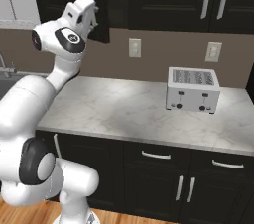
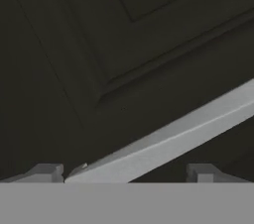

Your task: Open the cabinet and move the ladle to the pot. Then close the cabinet.

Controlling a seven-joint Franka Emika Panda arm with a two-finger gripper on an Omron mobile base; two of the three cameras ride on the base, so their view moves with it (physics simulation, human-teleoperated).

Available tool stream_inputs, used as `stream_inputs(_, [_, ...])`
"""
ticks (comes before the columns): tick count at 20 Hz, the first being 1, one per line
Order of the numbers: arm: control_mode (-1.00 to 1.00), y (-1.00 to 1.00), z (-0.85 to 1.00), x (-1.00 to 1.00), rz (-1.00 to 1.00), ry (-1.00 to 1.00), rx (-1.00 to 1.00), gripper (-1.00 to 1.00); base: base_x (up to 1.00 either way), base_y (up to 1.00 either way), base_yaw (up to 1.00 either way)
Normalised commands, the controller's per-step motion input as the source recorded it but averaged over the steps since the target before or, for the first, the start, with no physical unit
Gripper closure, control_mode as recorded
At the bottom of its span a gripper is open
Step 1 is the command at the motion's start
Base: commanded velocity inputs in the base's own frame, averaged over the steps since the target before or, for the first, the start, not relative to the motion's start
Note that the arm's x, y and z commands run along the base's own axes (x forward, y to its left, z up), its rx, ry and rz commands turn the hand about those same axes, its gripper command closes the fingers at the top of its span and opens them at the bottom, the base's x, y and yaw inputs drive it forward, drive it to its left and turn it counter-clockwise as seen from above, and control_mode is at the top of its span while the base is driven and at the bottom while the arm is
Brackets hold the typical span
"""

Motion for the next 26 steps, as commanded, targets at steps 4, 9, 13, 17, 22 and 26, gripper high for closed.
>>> stream_inputs(4, [-1.0, -0.64, 0.25, 0.94, 0.31, -0.13, 0.0, -1.0, 0.0, 0.0, 0.0])
stream_inputs(9, [-1.0, -0.52, 0.75, 0.85, 0.32, 0.02, 0.01, -1.0, 0.0, 0.0, 0.0])
stream_inputs(13, [-1.0, -0.16, 1.0, 0.77, 0.3, 0.12, 0.06, -1.0, 0.0, 0.0, 0.0])
stream_inputs(17, [-1.0, -0.1, 1.0, 0.62, 0.27, 0.26, 0.07, -1.0, 0.0, 0.0, 0.0])
stream_inputs(22, [-1.0, -0.25, 1.0, 0.76, 0.25, 0.21, 0.08, -1.0, 0.0, 0.0, 0.0])
stream_inputs(26, [-1.0, -0.38, 1.0, 0.98, 0.24, 0.26, 0.13, -1.0, 0.0, 0.0, 0.0])
